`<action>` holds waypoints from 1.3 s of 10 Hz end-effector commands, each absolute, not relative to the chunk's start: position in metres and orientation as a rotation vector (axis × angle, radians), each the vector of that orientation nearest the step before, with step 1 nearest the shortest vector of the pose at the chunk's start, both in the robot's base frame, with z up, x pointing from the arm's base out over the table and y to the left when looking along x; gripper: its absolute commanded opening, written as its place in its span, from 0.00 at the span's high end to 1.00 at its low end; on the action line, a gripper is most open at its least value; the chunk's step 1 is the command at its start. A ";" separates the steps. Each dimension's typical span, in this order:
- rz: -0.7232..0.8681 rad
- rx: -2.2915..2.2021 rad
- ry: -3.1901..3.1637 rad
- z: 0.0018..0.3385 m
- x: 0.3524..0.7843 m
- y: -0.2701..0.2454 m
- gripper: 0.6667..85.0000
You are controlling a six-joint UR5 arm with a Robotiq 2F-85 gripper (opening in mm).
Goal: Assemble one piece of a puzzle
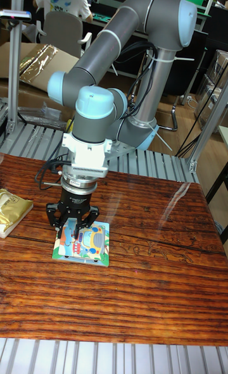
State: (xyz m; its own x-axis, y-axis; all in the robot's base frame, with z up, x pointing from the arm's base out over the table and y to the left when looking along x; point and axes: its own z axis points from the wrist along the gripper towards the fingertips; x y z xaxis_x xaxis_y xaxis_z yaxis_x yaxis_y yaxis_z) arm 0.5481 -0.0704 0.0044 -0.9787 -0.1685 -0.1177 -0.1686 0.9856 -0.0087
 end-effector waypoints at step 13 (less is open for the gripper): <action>0.042 -0.250 2.978 0.006 0.558 -0.065 0.45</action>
State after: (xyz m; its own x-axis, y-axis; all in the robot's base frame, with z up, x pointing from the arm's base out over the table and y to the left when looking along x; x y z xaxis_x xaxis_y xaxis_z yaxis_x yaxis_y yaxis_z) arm 0.5563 -0.0660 0.0048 -0.9735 -0.1741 -0.1481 -0.1767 0.9842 0.0048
